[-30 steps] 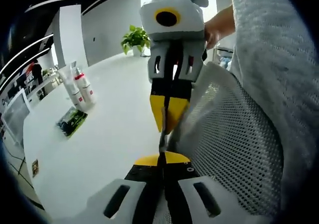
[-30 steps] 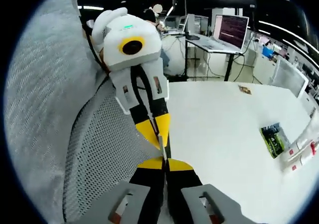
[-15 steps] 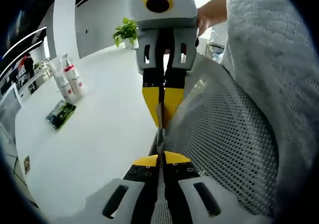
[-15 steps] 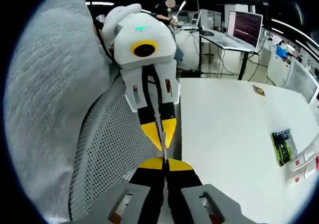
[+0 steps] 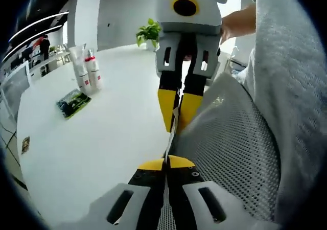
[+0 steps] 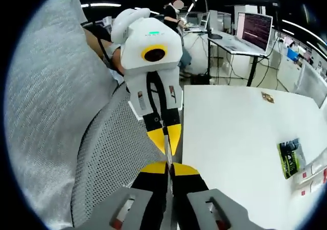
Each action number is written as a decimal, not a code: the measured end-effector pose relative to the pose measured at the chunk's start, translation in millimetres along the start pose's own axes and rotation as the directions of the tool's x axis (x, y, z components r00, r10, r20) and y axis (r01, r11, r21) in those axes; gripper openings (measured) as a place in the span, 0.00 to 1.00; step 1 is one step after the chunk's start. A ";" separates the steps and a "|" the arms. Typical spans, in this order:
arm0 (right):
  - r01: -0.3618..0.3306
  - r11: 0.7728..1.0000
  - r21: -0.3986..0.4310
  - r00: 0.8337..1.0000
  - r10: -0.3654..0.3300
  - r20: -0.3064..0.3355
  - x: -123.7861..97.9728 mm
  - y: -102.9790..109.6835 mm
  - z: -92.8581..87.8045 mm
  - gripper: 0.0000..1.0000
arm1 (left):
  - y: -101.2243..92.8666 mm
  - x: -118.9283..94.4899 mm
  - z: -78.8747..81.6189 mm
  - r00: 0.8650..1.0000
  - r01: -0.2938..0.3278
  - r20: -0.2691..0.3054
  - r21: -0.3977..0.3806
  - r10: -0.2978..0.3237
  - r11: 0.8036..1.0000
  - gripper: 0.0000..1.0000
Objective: Arrange the skincare products in the storage area until every visible bottle or jar stands upright without overlapping.
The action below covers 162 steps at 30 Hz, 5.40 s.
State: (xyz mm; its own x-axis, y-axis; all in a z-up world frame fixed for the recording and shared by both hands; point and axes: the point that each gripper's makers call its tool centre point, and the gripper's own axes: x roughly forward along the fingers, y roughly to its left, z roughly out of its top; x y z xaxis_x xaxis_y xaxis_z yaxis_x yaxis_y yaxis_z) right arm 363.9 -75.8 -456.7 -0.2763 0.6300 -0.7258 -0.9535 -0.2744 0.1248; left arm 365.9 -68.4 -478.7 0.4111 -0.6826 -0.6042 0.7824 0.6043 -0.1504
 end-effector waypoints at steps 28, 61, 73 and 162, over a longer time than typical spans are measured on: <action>0.120 0.988 0.100 0.977 -0.136 0.165 -10.8 4.8 21.7 0.00 | -17.8 2.3 -8.1 0.995 0.090 -0.041 -0.002 -0.090 0.996 0.00; 0.590 0.635 0.499 0.678 -0.725 0.121 -82.3 -66.4 -59.5 0.05 | 57.2 -19.3 24.9 0.990 0.059 0.143 -0.457 0.008 0.887 0.00; 0.667 0.639 0.384 0.691 -0.723 0.004 -64.6 -68.6 -79.2 0.02 | 60.7 -23.6 10.6 0.995 0.011 0.088 -0.475 0.036 0.880 0.00; 0.590 0.752 0.295 0.796 -0.602 -0.059 -45.1 -34.3 -72.4 0.30 | 184.4 -61.4 11.4 0.936 -0.294 0.024 -0.498 0.352 0.816 0.33</action>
State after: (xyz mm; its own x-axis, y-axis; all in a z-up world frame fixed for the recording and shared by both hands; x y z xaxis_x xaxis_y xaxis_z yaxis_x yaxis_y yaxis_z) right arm 417.8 -147.3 -477.3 0.3610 0.6243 -0.6928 -0.9152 0.3798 -0.1346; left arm 490.2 80.3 -460.3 0.6713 -0.4362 -0.5992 0.2847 0.8982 -0.3350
